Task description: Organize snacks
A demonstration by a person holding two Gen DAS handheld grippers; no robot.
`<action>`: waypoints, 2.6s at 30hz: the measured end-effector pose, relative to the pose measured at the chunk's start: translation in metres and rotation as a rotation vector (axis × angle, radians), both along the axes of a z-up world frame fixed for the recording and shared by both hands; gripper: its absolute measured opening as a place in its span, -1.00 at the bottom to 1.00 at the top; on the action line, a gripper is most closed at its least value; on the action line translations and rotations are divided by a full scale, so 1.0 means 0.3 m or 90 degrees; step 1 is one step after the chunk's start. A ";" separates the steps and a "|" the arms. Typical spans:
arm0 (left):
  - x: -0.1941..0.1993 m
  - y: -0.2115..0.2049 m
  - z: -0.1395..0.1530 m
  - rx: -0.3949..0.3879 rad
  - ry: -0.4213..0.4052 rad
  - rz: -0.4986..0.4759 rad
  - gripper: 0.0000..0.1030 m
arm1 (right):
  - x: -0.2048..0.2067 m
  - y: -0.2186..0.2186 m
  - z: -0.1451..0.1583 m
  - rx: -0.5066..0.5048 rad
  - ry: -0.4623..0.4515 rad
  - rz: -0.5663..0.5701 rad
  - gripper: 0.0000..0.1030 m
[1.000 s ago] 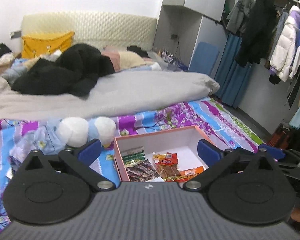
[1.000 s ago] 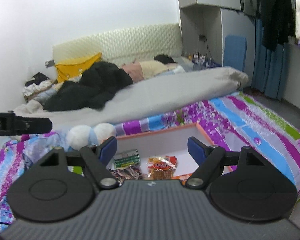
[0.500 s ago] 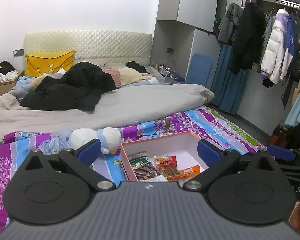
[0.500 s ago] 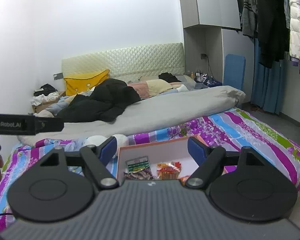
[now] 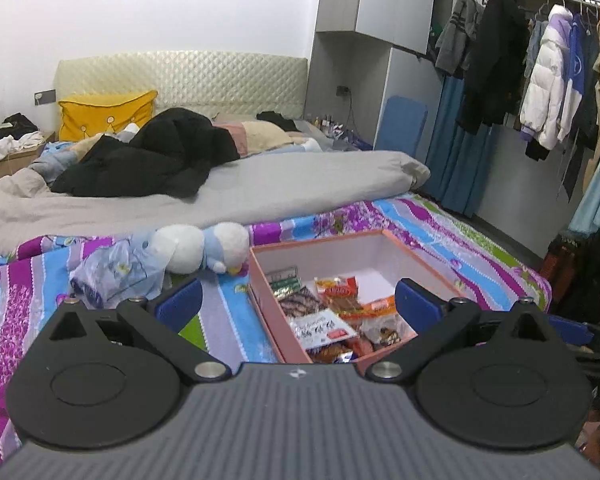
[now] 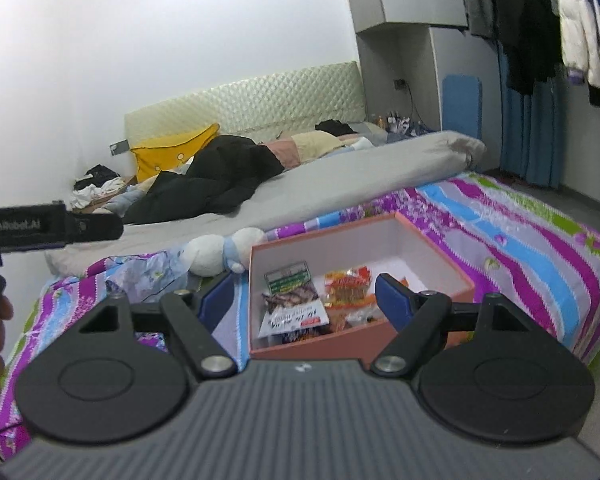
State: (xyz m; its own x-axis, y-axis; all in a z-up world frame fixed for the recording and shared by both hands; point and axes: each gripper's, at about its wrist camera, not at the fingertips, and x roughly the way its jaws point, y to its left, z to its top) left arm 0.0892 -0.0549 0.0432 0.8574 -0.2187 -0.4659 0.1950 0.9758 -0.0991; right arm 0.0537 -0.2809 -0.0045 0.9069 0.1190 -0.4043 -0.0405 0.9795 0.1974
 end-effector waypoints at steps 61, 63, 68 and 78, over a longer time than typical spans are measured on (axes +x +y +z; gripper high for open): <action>-0.027 0.039 -0.142 -0.006 0.040 0.002 1.00 | 0.011 0.015 -0.079 -0.047 0.008 -0.020 1.00; -0.027 0.039 -0.143 -0.006 0.039 0.001 1.00 | 0.012 0.016 -0.079 -0.048 0.009 -0.020 1.00; -0.030 0.050 -0.142 -0.014 0.035 0.002 1.00 | 0.008 0.014 -0.072 -0.046 0.008 -0.025 1.00; -0.026 0.057 -0.144 -0.018 0.042 0.005 1.00 | 0.015 0.017 -0.075 -0.047 0.009 -0.021 1.00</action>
